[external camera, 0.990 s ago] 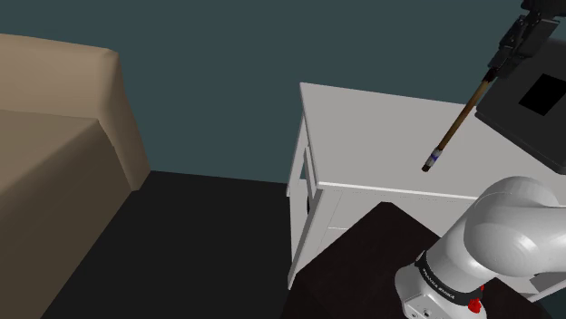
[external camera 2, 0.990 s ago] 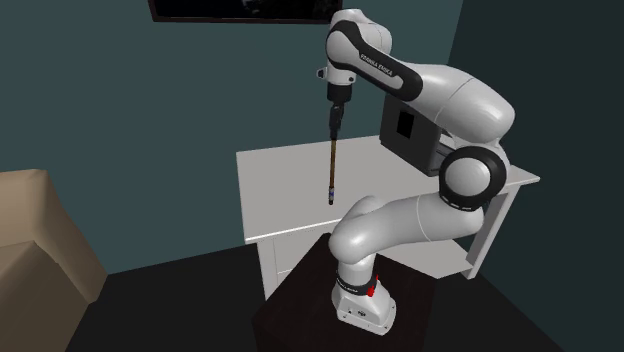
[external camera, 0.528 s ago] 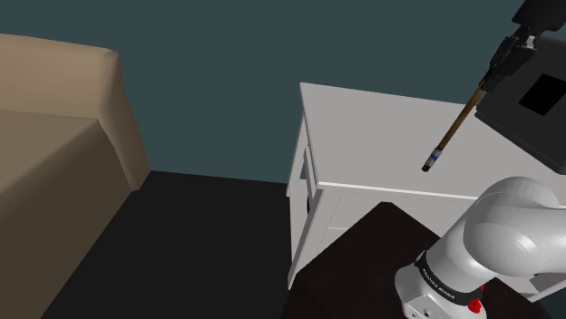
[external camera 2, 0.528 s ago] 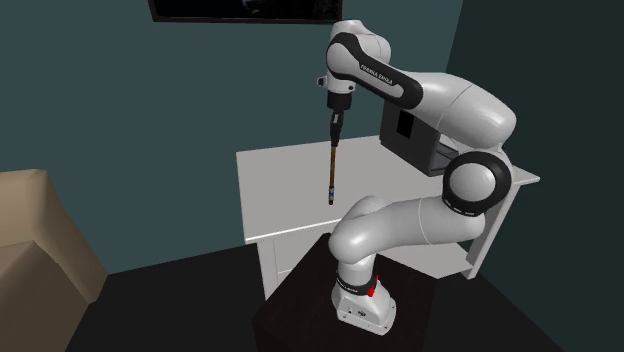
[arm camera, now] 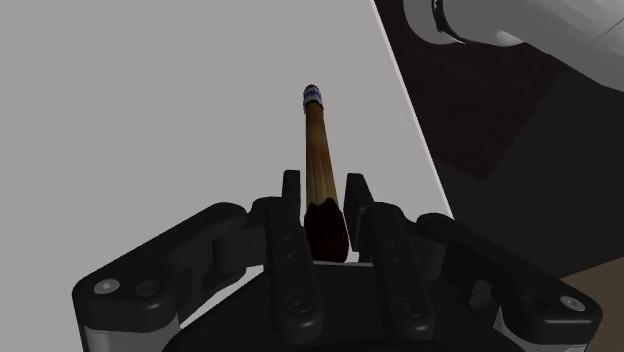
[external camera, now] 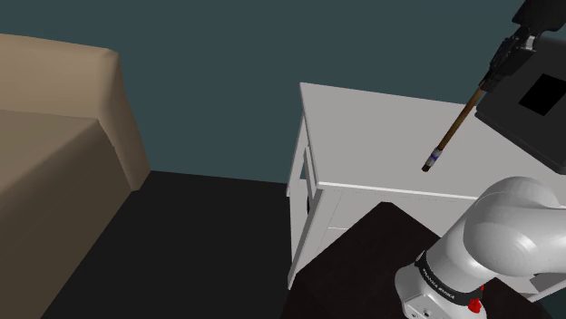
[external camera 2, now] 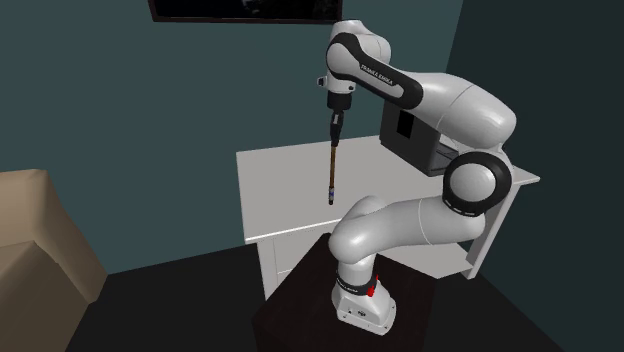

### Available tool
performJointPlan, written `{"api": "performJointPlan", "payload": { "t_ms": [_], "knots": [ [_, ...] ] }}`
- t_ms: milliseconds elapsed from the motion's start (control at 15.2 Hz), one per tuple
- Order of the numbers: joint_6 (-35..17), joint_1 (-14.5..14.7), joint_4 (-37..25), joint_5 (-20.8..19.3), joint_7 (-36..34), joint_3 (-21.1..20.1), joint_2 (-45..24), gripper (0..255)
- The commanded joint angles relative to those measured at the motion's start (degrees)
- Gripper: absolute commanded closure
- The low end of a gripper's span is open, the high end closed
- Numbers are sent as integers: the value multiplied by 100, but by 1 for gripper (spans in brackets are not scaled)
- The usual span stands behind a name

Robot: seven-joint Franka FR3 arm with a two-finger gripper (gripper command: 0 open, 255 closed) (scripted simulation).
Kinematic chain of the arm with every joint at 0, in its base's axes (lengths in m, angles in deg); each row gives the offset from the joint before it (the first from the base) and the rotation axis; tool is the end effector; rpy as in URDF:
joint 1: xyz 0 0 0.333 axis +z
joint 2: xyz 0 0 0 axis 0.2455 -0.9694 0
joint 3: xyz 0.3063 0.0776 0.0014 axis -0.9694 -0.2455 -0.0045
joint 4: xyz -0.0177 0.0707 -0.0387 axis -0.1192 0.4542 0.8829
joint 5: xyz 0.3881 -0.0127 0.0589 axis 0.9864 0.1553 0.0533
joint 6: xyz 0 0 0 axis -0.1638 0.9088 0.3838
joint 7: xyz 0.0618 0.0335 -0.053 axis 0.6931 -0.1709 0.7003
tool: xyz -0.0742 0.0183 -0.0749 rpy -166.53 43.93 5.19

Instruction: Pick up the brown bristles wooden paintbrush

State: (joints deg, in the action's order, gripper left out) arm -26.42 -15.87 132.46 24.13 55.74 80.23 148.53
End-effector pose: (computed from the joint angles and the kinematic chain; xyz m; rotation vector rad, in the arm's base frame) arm 0.1704 -0.1651 0.6675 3.0896 0.5439 0.0771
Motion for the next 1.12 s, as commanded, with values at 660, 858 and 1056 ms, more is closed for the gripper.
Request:
{"api": "performJointPlan", "payload": {
  "t_ms": [660,858,1056],
  "knots": [
    [631,104,-1210,134,80,-99,-588,255],
    [811,131,-1565,165,107,-116,-764,255],
    [881,142,-1704,176,119,-121,-833,255]
  ]
}}
